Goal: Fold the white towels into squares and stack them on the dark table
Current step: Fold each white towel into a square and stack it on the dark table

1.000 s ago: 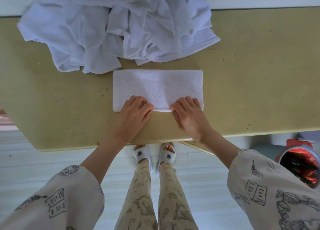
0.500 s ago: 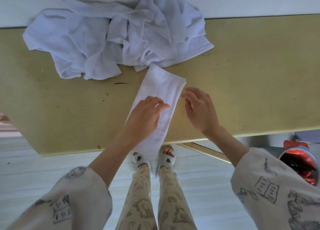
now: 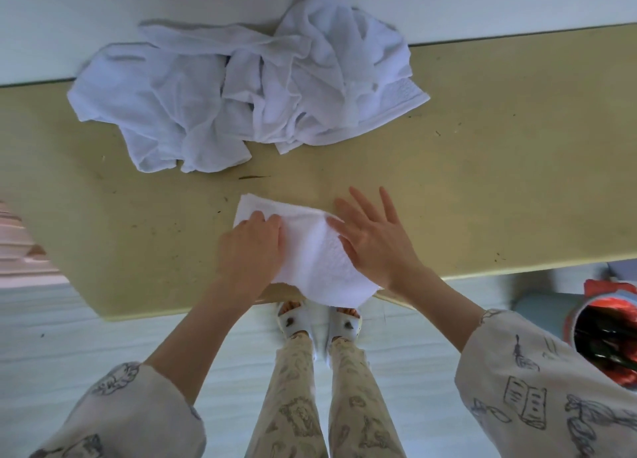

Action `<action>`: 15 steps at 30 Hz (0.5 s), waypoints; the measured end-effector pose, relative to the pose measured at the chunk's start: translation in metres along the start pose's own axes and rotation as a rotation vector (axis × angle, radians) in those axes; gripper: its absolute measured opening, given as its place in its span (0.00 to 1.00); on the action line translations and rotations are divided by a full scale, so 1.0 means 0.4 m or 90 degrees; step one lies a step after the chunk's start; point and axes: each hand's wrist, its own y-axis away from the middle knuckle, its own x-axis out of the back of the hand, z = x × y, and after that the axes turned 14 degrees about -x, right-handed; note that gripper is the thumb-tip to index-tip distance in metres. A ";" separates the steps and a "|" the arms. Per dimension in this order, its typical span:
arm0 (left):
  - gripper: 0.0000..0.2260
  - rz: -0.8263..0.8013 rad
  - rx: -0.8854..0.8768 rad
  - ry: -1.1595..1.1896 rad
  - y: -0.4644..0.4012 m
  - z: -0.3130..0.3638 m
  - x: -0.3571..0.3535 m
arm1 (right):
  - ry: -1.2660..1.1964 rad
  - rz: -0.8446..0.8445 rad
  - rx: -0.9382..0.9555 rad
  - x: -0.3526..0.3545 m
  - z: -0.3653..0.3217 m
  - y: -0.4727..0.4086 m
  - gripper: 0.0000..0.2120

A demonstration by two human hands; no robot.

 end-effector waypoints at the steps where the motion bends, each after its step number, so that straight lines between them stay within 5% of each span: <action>1: 0.15 -0.016 0.003 0.011 -0.001 -0.009 -0.001 | 0.016 0.000 -0.018 0.003 0.005 -0.003 0.17; 5: 0.07 0.101 -0.065 0.082 -0.023 -0.053 -0.008 | -0.012 0.019 -0.086 0.010 -0.013 0.012 0.17; 15: 0.03 0.127 -0.115 0.167 -0.056 -0.145 -0.046 | -0.076 -0.038 -0.174 -0.030 0.007 0.071 0.24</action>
